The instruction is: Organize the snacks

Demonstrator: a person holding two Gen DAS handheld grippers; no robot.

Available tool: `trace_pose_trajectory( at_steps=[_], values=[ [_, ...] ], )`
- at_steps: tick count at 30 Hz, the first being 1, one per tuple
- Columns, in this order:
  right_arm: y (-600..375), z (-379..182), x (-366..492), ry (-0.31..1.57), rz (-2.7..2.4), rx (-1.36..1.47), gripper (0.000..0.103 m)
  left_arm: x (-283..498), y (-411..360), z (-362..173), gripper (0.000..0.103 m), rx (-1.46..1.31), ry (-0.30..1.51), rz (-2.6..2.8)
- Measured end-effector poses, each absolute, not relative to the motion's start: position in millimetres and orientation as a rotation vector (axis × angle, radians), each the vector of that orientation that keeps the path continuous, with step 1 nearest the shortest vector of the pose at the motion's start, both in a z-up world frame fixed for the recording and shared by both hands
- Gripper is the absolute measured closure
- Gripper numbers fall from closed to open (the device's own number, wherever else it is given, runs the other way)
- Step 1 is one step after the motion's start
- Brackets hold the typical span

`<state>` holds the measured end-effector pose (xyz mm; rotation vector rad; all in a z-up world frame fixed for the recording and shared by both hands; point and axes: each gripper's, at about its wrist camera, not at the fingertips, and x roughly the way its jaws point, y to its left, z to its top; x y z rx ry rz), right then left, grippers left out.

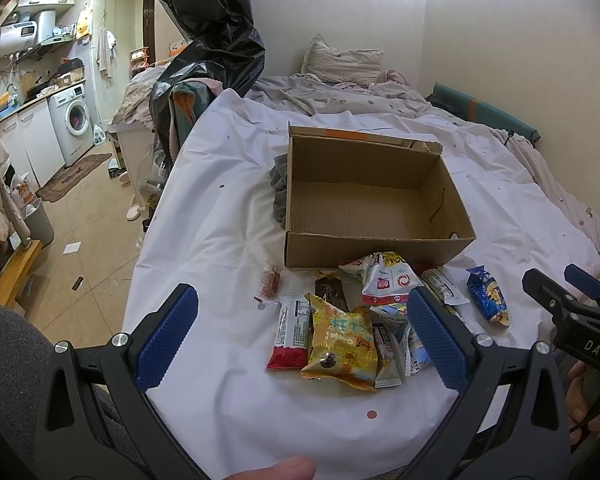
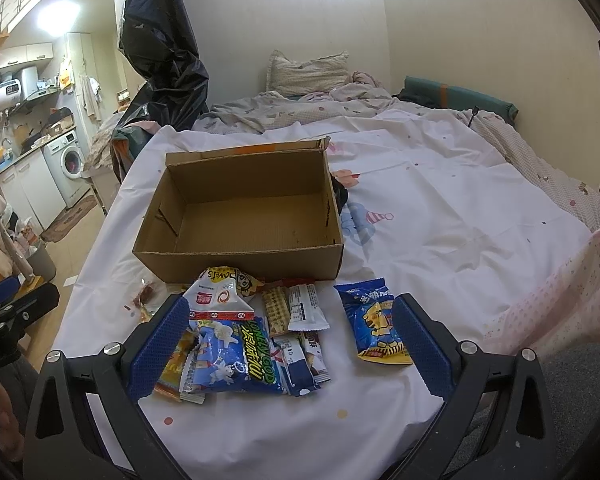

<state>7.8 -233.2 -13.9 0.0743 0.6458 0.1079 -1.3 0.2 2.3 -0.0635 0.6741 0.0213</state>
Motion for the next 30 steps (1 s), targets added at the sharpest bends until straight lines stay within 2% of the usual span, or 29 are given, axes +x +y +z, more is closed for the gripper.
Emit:
trace_pose_trajectory(
  at_steps=[30],
  values=[
    [-231.3, -13.9, 8.3, 0.649, 0.112, 0.076, 0.0, -1.7, -0.1, 4.4, 0.0, -0.058, 0.675, 0.022]
  ],
)
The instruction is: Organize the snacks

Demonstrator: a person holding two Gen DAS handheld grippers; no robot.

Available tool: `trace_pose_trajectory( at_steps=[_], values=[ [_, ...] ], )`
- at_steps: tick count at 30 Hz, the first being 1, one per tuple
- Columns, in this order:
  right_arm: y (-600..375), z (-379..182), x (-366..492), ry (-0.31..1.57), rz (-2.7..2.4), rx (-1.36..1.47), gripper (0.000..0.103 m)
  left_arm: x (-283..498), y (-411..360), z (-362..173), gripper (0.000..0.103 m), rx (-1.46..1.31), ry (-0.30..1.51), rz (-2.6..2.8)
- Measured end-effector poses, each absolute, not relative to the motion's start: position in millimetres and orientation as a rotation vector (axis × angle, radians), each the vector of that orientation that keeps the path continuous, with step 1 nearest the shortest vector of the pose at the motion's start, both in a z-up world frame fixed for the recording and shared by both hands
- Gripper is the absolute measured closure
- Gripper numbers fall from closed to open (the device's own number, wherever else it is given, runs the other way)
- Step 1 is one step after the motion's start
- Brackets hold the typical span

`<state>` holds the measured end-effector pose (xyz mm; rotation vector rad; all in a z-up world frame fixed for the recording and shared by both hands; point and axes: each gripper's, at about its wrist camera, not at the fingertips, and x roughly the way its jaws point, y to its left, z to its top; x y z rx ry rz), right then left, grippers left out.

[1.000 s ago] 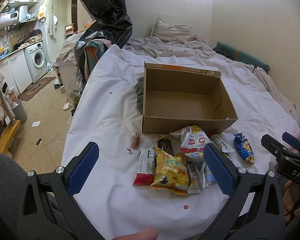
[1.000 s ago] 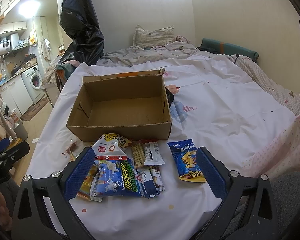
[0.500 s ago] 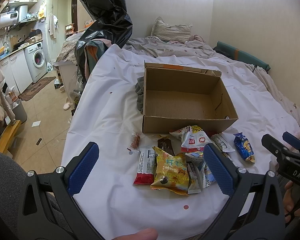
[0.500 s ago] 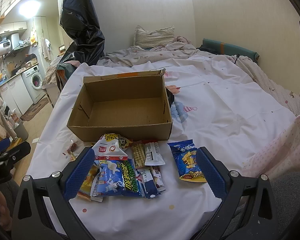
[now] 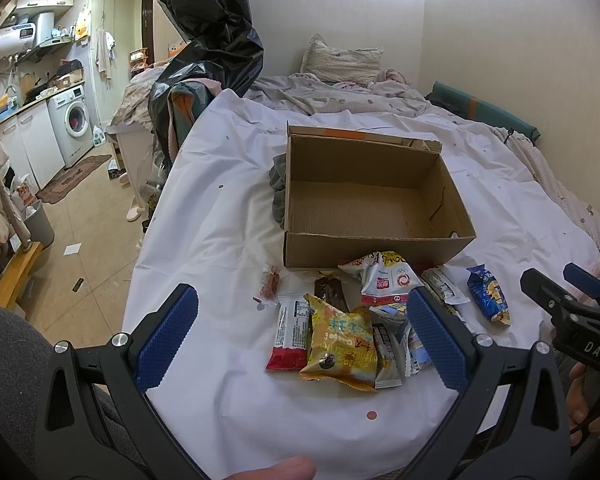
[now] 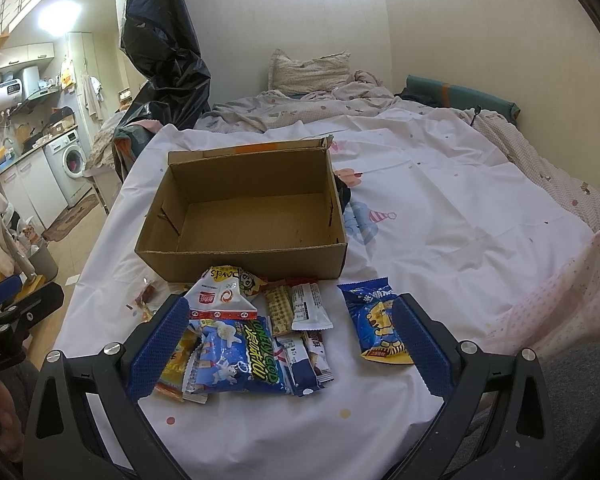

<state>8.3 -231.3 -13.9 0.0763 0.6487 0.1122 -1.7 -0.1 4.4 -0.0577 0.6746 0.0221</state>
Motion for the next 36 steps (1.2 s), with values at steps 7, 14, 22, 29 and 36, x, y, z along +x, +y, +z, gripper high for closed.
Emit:
trace_pose_trajectory(
  at_steps=[7, 14, 22, 29, 36],
  values=[
    [-231.7, -13.9, 8.2, 0.647, 0.112, 0.078, 0.0, -0.1, -2.3, 3.3, 0.0, -0.055, 0.677, 0.023],
    [-230.9, -13.9, 8.3, 0.647, 0.113, 0.078, 0.0, -1.7, -3.7, 2.7, 0.0, -0.038, 0.663, 0.018],
    [-229.5, -15.2, 8.1, 0.645, 0.119, 0.071, 0.0, -2.2, -5.9, 0.8, 0.0, -0.027, 0.667, 0.022],
    [-241.4, -14.5, 22.4, 0.71, 0.122, 0.113, 0.0, 10.4, -2.0, 3.9, 0.0, -0.016, 0.715, 0.038],
    [-266.2, -14.9, 64.9, 0.814, 0.079, 0.113, 0.0, 49.8, 17.2, -1.0, 0.0, -0.036, 0.844, 0.093]
  ],
)
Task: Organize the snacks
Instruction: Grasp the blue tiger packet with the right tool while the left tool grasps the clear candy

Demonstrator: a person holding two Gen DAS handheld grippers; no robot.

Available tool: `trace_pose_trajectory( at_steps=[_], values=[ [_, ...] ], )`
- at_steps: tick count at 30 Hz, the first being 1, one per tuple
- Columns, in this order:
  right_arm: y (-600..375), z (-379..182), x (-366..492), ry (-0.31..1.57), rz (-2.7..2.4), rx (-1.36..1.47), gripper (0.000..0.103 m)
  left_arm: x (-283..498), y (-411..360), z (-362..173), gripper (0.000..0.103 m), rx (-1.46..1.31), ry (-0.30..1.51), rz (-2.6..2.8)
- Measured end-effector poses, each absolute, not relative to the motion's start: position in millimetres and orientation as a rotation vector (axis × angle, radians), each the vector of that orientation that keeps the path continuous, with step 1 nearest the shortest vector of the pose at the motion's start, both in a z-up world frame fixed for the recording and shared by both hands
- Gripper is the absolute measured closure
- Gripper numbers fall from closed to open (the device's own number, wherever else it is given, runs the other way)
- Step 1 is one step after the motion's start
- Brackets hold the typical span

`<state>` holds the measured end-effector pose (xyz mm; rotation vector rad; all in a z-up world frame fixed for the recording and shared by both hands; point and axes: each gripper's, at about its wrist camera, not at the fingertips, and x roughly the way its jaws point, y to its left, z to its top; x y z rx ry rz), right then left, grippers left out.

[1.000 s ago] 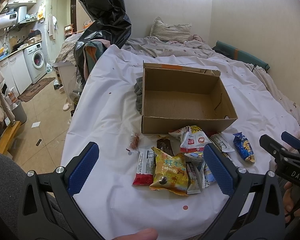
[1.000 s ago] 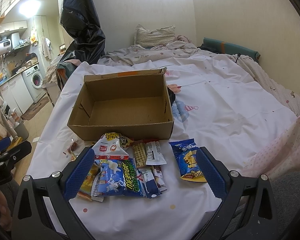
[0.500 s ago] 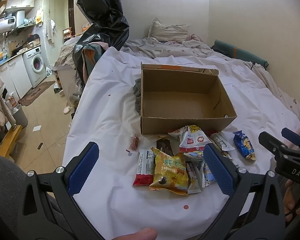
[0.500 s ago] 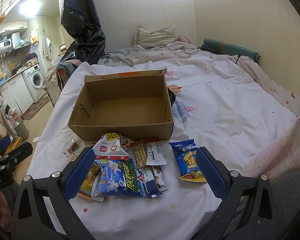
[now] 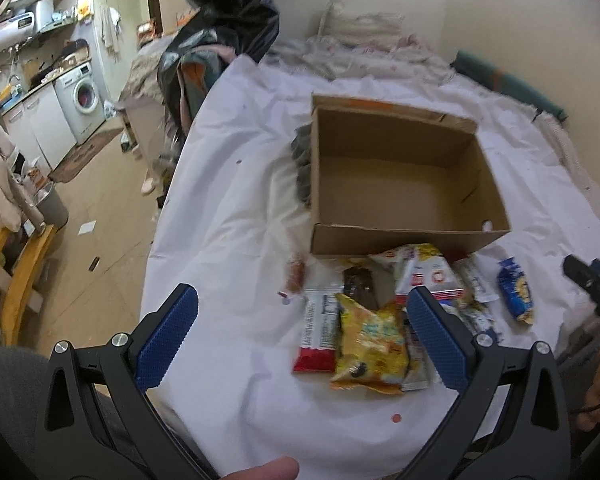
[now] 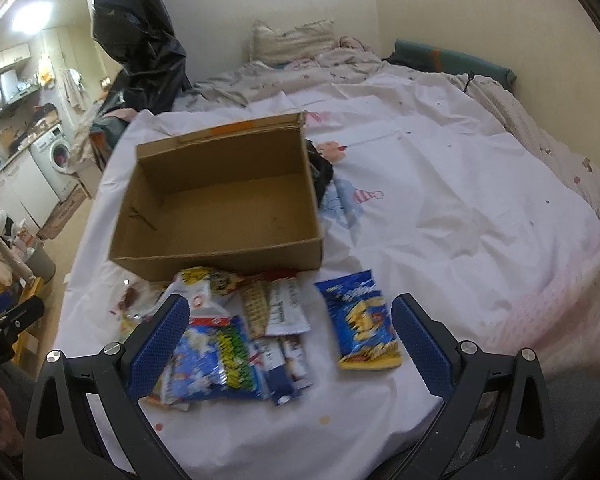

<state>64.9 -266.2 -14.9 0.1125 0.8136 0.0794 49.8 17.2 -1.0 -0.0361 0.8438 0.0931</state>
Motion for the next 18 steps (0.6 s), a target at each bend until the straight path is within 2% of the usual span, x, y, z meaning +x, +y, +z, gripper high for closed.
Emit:
trace_pose_trajectory(
  at_steps=[5, 8, 11, 14, 15, 16, 18],
  values=[
    [-292.9, -27.5, 113.8, 0.959, 0.084, 0.145, 0.0, 87.2, 30.5, -5.5, 0.0, -0.06, 0.949, 0.099],
    [-311.0, -54.4, 147.7, 1.146, 0.098, 0.191, 0.0, 110.8, 41.0, -13.8, 0.0, -0.091, 1.024, 0.078],
    [-327.3, -79.4, 171.7, 1.247, 0.066, 0.218, 0.0, 133.3, 58.0, -31.3, 0.0, -0.138, 1.13, 0.103],
    [-329.5, -105.4, 185.3, 1.353, 0.03, 0.155, 0.0, 142.0, 66.5, -42.7, 0.0, -0.156, 1.158, 0.15],
    [-329.1, -114.0, 188.6, 1.391, 0.029, 0.146, 0.002, 143.6, 66.1, -46.2, 0.0, -0.159, 1.164, 0.15],
    [-327.6, -122.8, 190.1, 1.423, 0.026, 0.128, 0.009, 146.4, 65.4, -51.1, 0.0, -0.165, 1.18, 0.14],
    [-323.5, -134.1, 191.3, 1.463, 0.03, 0.1, 0.018, 152.1, 65.4, -63.2, 0.003, -0.189, 1.223, 0.13]
  ],
)
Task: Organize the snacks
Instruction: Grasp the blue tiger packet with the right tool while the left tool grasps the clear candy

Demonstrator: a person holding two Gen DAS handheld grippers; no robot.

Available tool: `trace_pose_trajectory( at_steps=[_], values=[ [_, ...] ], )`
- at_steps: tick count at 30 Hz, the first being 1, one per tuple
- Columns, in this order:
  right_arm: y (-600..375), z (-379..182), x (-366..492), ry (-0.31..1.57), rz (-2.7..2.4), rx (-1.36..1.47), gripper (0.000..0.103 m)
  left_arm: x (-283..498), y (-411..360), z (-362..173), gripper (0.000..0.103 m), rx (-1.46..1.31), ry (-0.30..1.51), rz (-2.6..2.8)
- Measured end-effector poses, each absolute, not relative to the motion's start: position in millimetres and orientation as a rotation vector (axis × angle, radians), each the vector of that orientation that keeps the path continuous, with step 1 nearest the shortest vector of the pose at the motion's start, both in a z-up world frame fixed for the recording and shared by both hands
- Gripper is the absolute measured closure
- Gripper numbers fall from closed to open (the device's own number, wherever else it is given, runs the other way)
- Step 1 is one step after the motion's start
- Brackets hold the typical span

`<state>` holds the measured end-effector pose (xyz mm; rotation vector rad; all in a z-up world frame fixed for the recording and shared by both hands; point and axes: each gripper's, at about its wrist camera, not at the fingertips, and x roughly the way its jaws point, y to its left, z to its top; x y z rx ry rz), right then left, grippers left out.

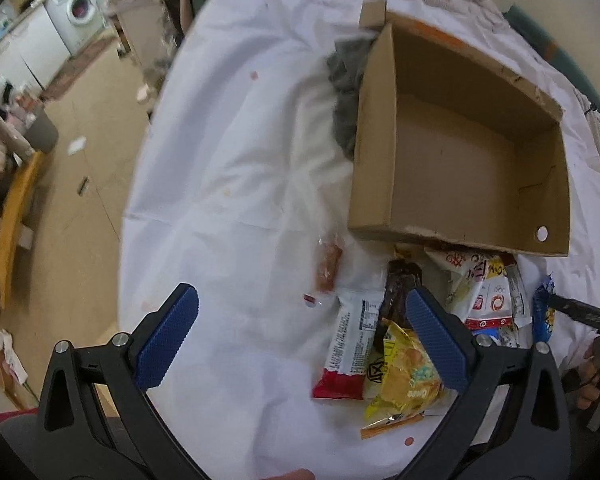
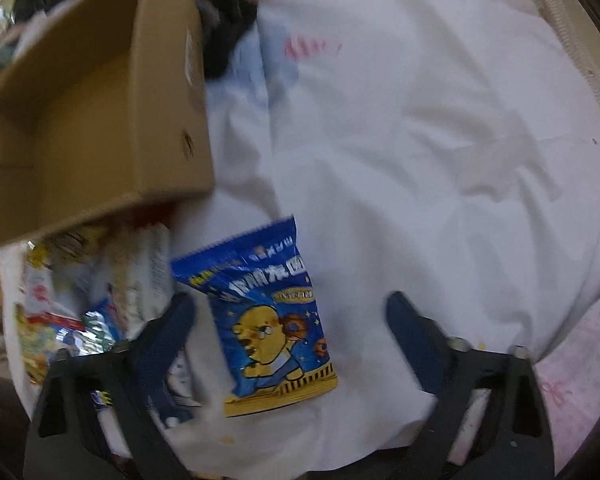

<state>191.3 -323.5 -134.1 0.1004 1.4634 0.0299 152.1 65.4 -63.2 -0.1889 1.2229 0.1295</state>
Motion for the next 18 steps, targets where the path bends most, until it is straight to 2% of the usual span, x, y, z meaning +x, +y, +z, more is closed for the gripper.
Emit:
trace_pose_trajectory(
  at_steps=[3, 5, 7, 8, 10, 13, 15, 18],
  values=[
    [-314.2, -149.2, 191.2, 1.513, 0.052, 0.051, 0.018, 162.4, 69.8, -78.2, 0.004, -0.202, 1.268, 0.158],
    [-308.2, -155.8, 191.3, 1.523, 0.078, 0.016, 0.022, 169.7, 71.2, -91.2, 0.004, -0.208, 1.315, 0.155],
    [-307.4, -159.2, 190.3, 1.531, 0.089, 0.002, 0.05, 175.9, 70.7, -101.0, 0.011, -0.199, 1.34, 0.156],
    [-309.3, -158.6, 189.4, 1.526, 0.088, 0.011, 0.052, 179.1, 70.8, -105.3, 0.017, -0.197, 1.351, 0.156],
    [-315.6, -153.7, 187.6, 1.502, 0.105, 0.052, 0.068, 187.0, 67.8, -114.5, 0.022, -0.189, 1.371, 0.144],
    [-323.4, -140.5, 179.2, 1.464, 0.122, 0.121, 0.077, 197.4, 61.7, -123.9, 0.035, -0.146, 1.377, 0.141],
    [-326.2, -135.1, 172.3, 1.453, 0.139, 0.157, 0.078, 203.3, 58.4, -133.1, 0.046, -0.136, 1.389, 0.137],
    [-329.3, -129.0, 164.8, 1.441, 0.154, 0.162, 0.079, 209.1, 55.4, -148.3, 0.055, -0.142, 1.421, 0.132]
  ],
)
